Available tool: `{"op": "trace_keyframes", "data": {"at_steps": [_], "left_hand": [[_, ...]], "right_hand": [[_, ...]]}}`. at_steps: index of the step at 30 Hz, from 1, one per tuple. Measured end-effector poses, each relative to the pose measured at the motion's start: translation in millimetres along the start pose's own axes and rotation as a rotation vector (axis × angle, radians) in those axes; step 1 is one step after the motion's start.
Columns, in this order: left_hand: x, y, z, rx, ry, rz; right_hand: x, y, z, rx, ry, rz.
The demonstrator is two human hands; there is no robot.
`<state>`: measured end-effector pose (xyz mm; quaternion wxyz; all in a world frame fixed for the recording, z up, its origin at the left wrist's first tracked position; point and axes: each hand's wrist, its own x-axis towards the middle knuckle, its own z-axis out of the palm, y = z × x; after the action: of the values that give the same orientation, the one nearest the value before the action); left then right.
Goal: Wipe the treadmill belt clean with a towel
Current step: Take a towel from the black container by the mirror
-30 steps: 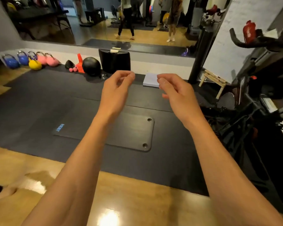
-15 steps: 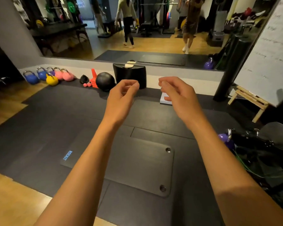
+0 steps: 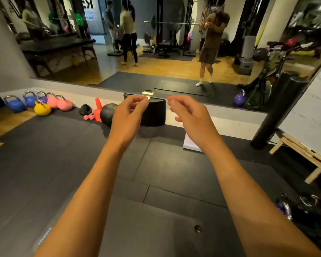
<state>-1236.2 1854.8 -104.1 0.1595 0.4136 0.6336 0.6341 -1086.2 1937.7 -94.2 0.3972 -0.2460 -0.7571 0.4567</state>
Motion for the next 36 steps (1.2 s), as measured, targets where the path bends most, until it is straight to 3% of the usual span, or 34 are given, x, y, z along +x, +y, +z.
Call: {"op": "trace_keyframes", "data": {"at_steps": [10, 23, 36], "left_hand": [[231.5, -75.2, 34.6, 0.002, 0.004, 0.019], [493.8, -159.4, 38.6, 0.011, 0.132, -0.048], [775.2, -281.3, 12.8, 0.003, 0.05, -0.03]], "right_hand": [[228.4, 92.1, 18.8, -0.018, 0.028, 0.001], [502.0, 184.6, 70.4, 0.091, -0.082, 0.045], [747.9, 290.7, 156.2, 0.017, -0.023, 0.129]]}}
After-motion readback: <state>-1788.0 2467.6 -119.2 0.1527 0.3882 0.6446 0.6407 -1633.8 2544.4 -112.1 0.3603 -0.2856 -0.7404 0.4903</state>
